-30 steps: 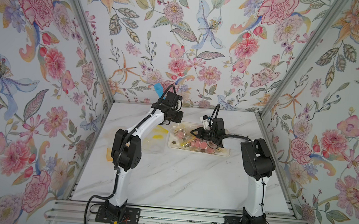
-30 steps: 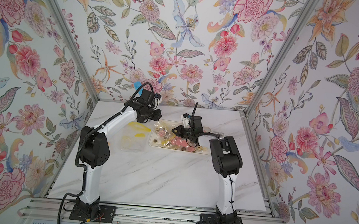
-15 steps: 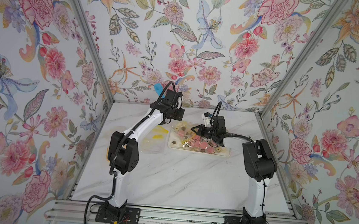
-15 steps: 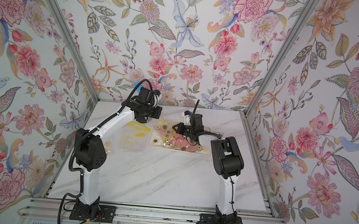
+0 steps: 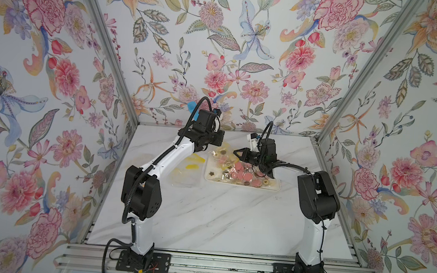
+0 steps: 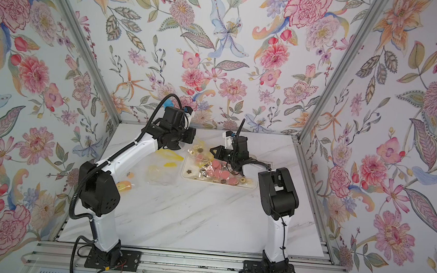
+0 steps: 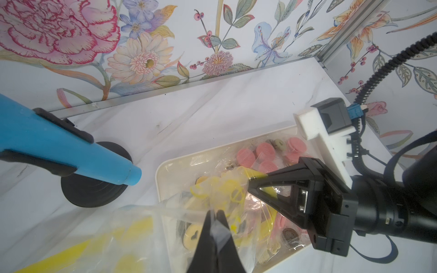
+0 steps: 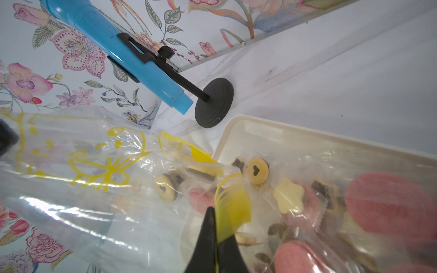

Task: Pour cookies out of the ziploc bag
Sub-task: 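Pour the cookies out of the ziploc bag onto the tray.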

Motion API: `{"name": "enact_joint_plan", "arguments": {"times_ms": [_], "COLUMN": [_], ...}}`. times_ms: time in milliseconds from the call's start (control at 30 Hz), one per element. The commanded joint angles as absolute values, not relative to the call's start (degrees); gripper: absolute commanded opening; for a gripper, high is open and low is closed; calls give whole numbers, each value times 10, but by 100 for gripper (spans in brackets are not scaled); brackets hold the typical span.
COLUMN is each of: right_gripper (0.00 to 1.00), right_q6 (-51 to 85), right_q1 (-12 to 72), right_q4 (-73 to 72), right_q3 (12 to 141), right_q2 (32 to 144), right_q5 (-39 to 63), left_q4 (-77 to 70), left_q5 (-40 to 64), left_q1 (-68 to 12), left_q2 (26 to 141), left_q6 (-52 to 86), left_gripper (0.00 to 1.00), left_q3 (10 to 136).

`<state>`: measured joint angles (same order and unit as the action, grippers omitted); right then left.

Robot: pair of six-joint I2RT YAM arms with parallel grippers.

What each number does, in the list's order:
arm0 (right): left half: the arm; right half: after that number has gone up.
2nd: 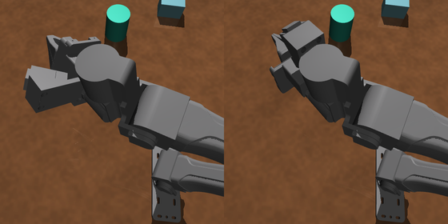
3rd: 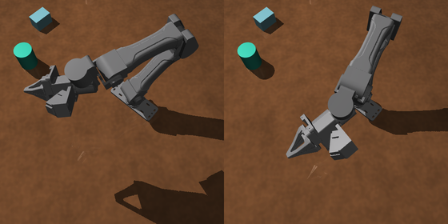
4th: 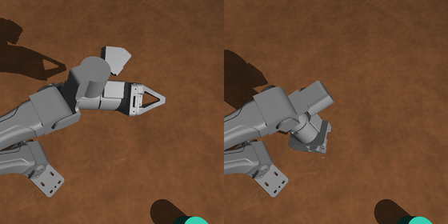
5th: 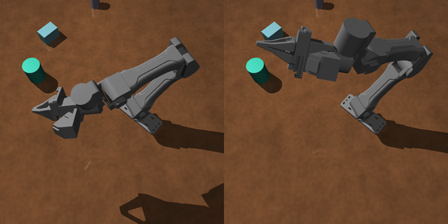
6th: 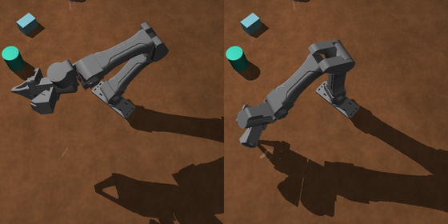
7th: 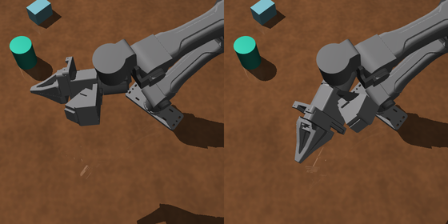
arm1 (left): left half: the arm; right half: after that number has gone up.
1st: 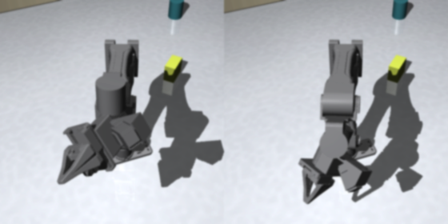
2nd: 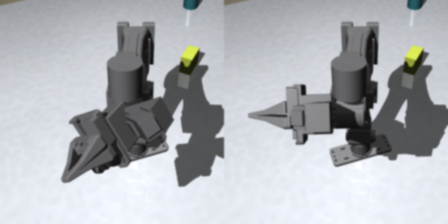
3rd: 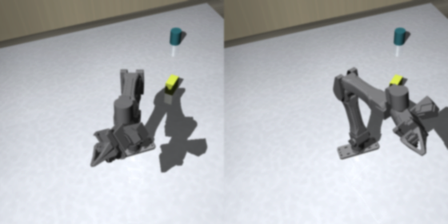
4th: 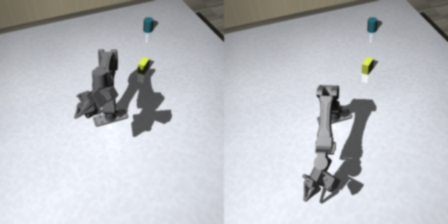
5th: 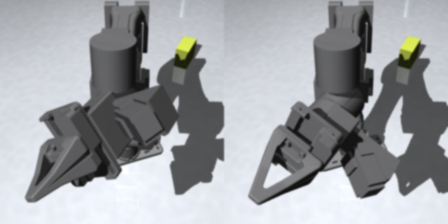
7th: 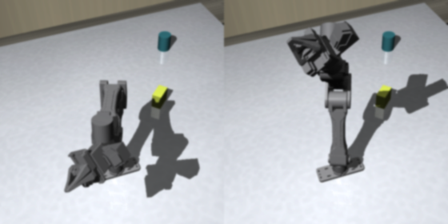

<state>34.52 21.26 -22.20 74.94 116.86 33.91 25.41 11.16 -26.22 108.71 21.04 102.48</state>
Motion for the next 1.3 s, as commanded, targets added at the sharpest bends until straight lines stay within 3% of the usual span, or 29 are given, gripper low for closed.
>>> {"name": "enact_joint_plan", "arguments": {"times_ms": [0,700,1267], "right_gripper": [0,0,0], "right_q6": [357,393,364], "right_q1": [210,219,248], "right_q4": [-230,-229,-201], "right_q3": [744,796,786], "right_q2": [1156,1242,1222], "right_q5": [318,341,340], "left_q4": [218,215,215], "left_q5": [87,44,37], "left_q1": [-263,-273,-278], "left_q2": [1050,1046,992], "left_q6": [218,197,210], "left_gripper": [0,0,0], "left_q3": [1022,1002,944]}}
